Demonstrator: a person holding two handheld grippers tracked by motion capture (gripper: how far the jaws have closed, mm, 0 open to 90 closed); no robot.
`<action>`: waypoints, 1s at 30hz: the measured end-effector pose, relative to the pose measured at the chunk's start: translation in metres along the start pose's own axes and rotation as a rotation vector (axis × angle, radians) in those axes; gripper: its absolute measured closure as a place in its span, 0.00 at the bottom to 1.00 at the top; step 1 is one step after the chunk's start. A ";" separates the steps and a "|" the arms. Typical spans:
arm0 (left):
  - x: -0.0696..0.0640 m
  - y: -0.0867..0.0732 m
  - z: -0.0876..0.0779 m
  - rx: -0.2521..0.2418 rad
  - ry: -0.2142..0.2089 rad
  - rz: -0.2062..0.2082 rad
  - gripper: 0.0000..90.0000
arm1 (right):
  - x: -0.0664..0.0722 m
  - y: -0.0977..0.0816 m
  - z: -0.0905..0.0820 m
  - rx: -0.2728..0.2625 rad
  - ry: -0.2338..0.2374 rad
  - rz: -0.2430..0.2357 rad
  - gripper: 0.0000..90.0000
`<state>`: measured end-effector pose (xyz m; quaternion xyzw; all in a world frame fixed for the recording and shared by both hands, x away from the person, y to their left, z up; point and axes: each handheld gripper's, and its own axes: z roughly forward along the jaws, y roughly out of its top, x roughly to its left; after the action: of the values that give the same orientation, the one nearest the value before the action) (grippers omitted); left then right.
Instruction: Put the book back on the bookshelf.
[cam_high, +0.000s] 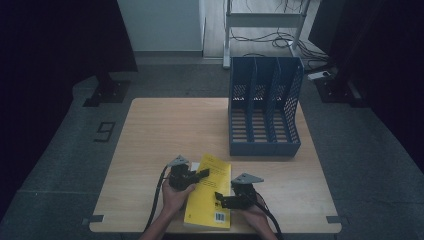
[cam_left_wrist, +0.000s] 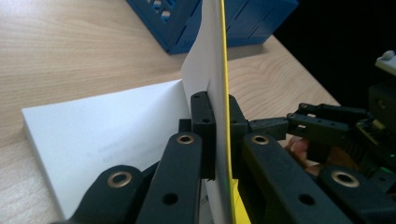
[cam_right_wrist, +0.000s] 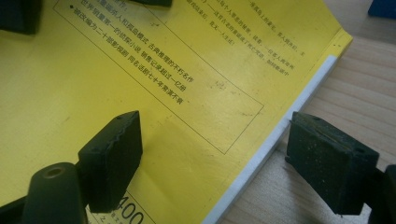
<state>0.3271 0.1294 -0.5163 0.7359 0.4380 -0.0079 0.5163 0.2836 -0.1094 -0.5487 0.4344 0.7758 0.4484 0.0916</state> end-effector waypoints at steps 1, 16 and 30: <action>-0.001 0.001 0.000 -0.001 0.001 0.003 0.98 | 0.000 0.000 -0.001 -0.004 0.005 0.001 0.19; -0.015 0.020 -0.005 -0.030 -0.039 -0.022 0.98 | -0.010 0.003 -0.012 -0.047 0.007 0.027 0.21; -0.030 0.027 -0.020 -0.068 -0.077 0.006 0.98 | -0.015 0.009 -0.020 -0.117 0.039 0.066 0.20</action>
<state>0.3173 0.1235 -0.4724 0.7184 0.4155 -0.0197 0.5576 0.2873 -0.1309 -0.5336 0.4447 0.7353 0.5039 0.0871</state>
